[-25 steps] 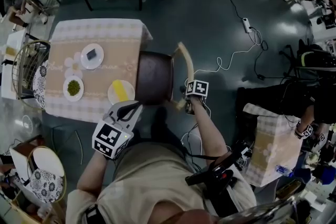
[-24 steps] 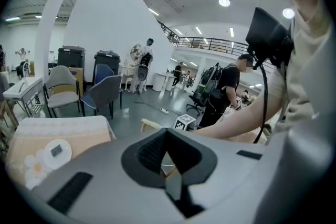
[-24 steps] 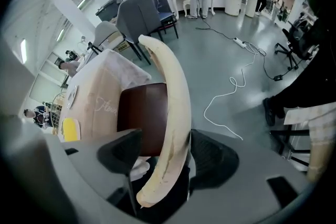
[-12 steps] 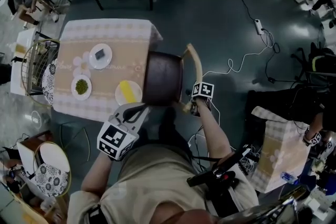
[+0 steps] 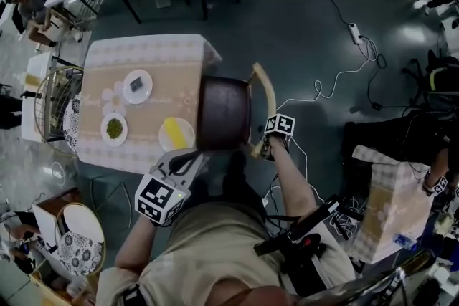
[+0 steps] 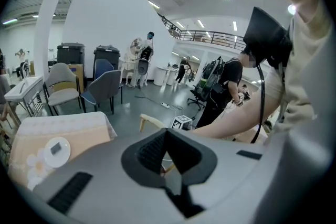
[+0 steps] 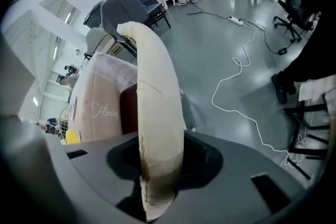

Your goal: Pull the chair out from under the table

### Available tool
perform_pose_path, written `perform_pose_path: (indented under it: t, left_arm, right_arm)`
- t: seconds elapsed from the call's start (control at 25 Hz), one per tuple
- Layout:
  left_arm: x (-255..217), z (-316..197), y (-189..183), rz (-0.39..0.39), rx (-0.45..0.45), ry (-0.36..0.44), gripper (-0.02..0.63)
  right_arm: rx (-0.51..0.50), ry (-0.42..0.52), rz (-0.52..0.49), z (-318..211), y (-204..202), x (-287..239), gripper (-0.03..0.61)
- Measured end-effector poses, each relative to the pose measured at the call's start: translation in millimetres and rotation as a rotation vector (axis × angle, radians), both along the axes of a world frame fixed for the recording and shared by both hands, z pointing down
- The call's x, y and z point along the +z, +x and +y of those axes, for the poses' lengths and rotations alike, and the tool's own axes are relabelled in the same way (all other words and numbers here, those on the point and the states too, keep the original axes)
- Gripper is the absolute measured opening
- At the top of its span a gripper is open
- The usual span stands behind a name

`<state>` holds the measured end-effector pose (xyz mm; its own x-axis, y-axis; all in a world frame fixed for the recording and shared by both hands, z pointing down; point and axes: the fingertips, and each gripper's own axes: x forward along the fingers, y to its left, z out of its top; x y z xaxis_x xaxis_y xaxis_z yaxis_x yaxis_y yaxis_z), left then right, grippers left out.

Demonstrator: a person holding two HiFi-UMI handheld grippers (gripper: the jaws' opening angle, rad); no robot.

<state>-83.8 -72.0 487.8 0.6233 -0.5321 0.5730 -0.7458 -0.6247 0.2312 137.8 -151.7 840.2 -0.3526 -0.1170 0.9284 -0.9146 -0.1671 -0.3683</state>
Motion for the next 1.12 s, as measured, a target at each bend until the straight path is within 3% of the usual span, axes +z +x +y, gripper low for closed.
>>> perform_pose_path:
  t: [0.12,0.48,1.12]
  left_arm:
    - [1,-1,-1,-0.004,0.001,-0.002,0.005]
    - [1,4,-6,-0.009,-0.001,-0.005,0.005]
    - [5,10,-24,0.011,-0.041,-0.004,0.005]
  right_arm:
    - [0.071,0.015,-0.047,-2,-2,1,0.126]
    - [0.145,0.024,-0.097,-1,-3,0,0.129]
    - [0.17,0.021,-0.043,-3,-1,3,0.129]
